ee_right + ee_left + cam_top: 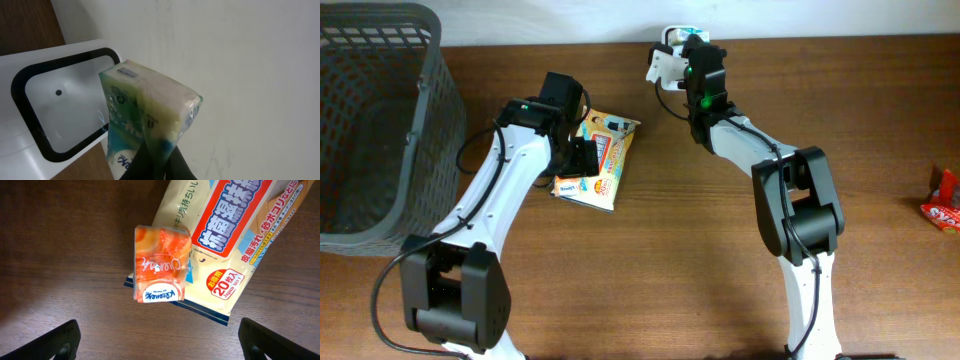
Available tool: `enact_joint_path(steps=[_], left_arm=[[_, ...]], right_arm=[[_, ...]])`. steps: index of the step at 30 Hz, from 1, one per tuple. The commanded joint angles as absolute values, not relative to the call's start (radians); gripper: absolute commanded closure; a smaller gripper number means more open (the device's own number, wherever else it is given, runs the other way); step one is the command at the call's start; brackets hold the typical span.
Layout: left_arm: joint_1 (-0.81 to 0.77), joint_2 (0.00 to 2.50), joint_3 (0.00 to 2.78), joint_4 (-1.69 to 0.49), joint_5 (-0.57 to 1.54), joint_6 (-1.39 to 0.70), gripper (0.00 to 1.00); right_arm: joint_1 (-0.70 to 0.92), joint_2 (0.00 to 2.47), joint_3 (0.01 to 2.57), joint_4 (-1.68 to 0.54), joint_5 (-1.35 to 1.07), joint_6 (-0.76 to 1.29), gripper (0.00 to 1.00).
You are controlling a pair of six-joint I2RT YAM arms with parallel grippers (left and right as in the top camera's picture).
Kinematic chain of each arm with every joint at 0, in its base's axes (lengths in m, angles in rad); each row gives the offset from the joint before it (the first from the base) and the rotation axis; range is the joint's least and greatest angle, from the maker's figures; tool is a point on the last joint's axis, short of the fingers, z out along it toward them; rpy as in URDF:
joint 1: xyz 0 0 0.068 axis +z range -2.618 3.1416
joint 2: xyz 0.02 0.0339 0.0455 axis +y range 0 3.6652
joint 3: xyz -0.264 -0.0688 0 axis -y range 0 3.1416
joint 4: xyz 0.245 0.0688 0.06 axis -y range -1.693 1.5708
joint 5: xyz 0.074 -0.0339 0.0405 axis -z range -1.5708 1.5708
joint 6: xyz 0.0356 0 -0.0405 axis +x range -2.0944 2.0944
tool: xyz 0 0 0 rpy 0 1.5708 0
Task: Scan the item barcode
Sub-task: 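Hold the green tissue pack still before the scanner window, then carry the green tissue pack right and drop it at the right edge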
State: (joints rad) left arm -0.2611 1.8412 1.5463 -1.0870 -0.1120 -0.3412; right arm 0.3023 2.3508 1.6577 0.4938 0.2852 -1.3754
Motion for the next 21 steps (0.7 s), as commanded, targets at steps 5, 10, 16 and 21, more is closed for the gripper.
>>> enact_joint_path(steps=[5,10,16,21], left_arm=[[-0.260,1.840,1.538,-1.084,-0.109,-0.352,0.01],[-0.260,1.840,1.538,-1.084,-0.109,-0.352,0.01],[-0.260,1.840,1.538,-1.085,-0.109,-0.351,0.01],[-0.260,1.840,1.538,-1.084,-0.109,-0.352,0.01]], right_arm=[[0.299,2.361,1.668,0.498,0.284,-1.372,0.96],[0.299,2.361,1.668,0.498,0.337,-1.372,0.96],[0.302,2.361,1.668,0.498,0.337,-1.319,0.96],[0.302,2.361,1.668,0.498,0.347,-1.319,0.96]])
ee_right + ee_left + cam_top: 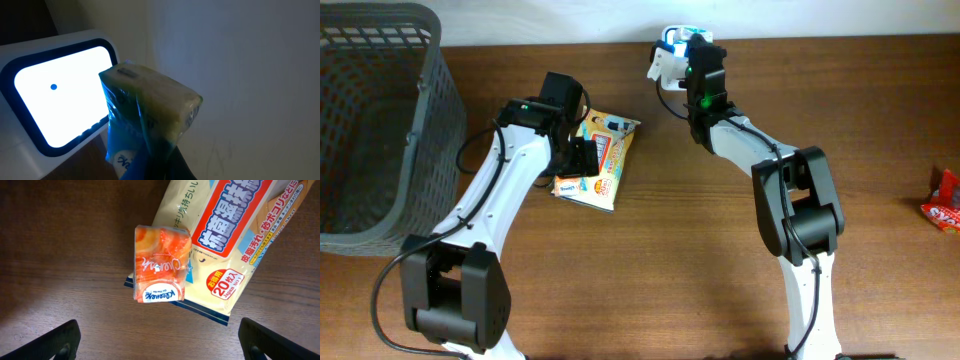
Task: Scan the item barcode
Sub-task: 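Carry the green tissue pack right and drop it at the right edge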
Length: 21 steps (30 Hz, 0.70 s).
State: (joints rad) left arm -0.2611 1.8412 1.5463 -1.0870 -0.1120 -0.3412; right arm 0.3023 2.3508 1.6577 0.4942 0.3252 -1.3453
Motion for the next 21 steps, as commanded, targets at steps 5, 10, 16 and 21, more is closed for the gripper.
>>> enact_joint_path(steps=[5,10,16,21], left_arm=[[-0.260,1.840,1.538,-1.084,-0.109,-0.351,0.01],[-0.260,1.840,1.538,-1.085,-0.109,-0.352,0.01],[-0.260,1.840,1.538,-1.085,-0.109,-0.352,0.01],[-0.260,1.840,1.538,-1.085,-0.109,-0.352,0.01]], right_arm=[[0.299,2.361,1.668,0.498,0.392,-1.315,0.96],[0.278,2.361,1.668,0.499,0.523,-1.179,0.96],[0.200,2.361,1.668,0.498,0.780,-0.955,0.96],[0.117,2.361,1.668,0.469,1.012,-0.903,0.96]])
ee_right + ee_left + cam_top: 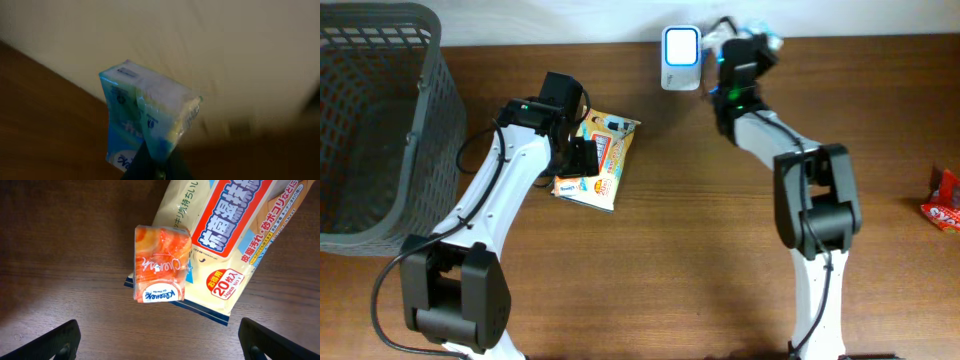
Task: Scan the item barcode
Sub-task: 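Carry the green tissue pack right and drop it at the right edge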
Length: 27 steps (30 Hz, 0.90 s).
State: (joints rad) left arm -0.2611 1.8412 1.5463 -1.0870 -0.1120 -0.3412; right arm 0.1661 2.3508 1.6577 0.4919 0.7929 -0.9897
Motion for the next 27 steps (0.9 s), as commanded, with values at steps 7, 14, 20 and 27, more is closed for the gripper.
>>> enact_joint_path(steps=[7,14,20,27], left_arm=[[-0.267,1.840,1.538,-1.085,-0.093,-0.351,0.01],[-0.275,1.840,1.538,-1.086,-0.093,-0.351,0.01],[-0.275,1.840,1.538,-1.086,-0.093,-0.352,0.01],[-0.275,1.840,1.538,-1.089,-0.093,-0.351,0.01]], right_arm=[[-0.004,2.361,1.668,0.094,1.111,-0.701,0.96],[-0.120,2.346,1.668,-0.202,1.131,-0.538,0.95],[-0.147,2.217,1.668,-0.316,0.994,-0.337,0.02],[-0.154,2.020,1.668,-0.435,0.784,-0.271,0.01]])
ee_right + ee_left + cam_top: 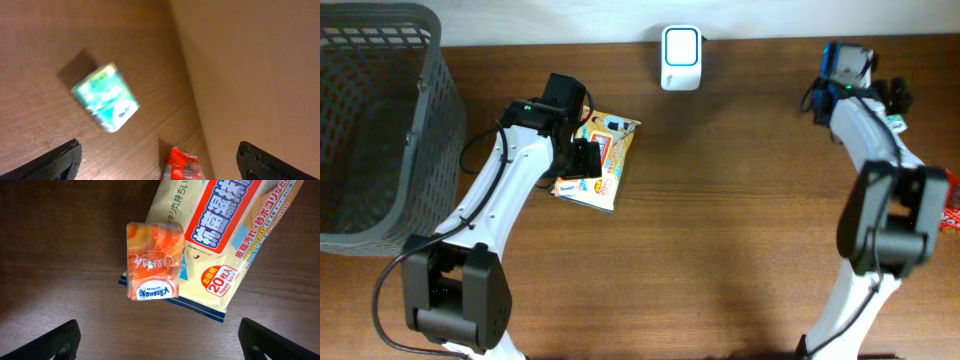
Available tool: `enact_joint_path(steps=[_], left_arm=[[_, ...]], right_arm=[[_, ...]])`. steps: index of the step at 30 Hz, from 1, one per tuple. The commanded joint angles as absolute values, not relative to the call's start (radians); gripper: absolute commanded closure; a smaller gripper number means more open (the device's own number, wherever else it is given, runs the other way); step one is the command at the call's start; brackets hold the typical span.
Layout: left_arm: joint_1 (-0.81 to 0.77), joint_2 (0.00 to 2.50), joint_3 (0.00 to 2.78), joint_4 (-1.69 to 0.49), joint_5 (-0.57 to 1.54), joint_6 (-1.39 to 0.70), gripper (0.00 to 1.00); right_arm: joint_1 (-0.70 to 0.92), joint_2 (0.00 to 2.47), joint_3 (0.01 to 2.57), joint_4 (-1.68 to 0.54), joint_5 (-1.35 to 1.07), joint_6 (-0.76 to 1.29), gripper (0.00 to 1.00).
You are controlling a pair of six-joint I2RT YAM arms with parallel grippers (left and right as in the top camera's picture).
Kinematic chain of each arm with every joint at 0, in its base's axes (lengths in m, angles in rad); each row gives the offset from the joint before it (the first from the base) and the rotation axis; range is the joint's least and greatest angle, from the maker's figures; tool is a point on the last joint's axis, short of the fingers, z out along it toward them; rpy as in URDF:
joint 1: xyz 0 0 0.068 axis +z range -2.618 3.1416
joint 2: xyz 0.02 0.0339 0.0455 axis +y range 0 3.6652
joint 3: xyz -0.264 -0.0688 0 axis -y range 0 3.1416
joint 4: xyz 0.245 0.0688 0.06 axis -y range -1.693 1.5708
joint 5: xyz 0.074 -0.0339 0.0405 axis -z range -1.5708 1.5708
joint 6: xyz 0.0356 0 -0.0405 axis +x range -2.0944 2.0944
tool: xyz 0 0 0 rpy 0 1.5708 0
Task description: Scan the item barcode
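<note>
The white scanner stands at the table's back edge, its window facing up. A green-and-blue tissue pack lies on the wood at the far right, free of my right gripper, which hangs open above it. My left gripper is open too, hovering over an orange tissue pack. That pack rests on the corner of a yellow wipes packet. Nothing sits between either pair of fingers.
A red snack wrapper lies by the table's right edge, close to the green pack, and also shows from above. A dark mesh basket fills the left end. The wall runs along the back.
My right gripper was shut on the green tissue pack just right of the scanner. Now it is open at the far right and the pack lies on the table. The left wrist view shifted slightly.
My right gripper held the green pack in front of the scanner's dark window. Then the window was lit bright with the pack before it. Then the pack was held away to the right of the scanner, and now it lies released at the far right. My left gripper stayed open over the orange pack.
</note>
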State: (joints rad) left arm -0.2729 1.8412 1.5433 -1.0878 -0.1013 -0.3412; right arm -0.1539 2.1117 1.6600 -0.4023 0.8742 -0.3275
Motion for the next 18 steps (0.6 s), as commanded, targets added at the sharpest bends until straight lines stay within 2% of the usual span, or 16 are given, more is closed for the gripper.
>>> enact_joint_path(steps=[1,5,8,11,15,16,18], left_arm=[[-0.275,1.840,1.538,-1.090,-0.093,-0.351,0.01],[-0.275,1.840,1.538,-1.093,-0.089,-0.351,0.01],[-0.275,1.840,1.538,-1.097,-0.054,-0.350,0.01],[-0.275,1.840,1.538,-1.096,-0.040,-0.342,0.01],[-0.274,1.840,1.538,-1.084,-0.050,-0.344,0.01],[-0.272,1.840,1.538,-1.071,-0.086,-0.344,0.01],[-0.270,1.840,1.538,-1.062,-0.140,-0.344,0.01]], right_arm=[[-0.155,2.006,1.668,-0.461,0.742,-0.266,0.01],[-0.159,1.959,1.668,-0.567,0.525,-0.131,0.02],[-0.157,1.932,1.668,-0.626,0.359,-0.113,0.02],[-0.157,1.895,1.668,-0.721,0.092,-0.114,0.02],[-0.157,1.870,1.668,-0.865,-0.408,-0.114,0.02],[-0.156,1.871,1.668,-0.920,-0.646,-0.114,0.02],[-0.149,1.871,1.668,-0.968,-0.826,-0.114,0.02]])
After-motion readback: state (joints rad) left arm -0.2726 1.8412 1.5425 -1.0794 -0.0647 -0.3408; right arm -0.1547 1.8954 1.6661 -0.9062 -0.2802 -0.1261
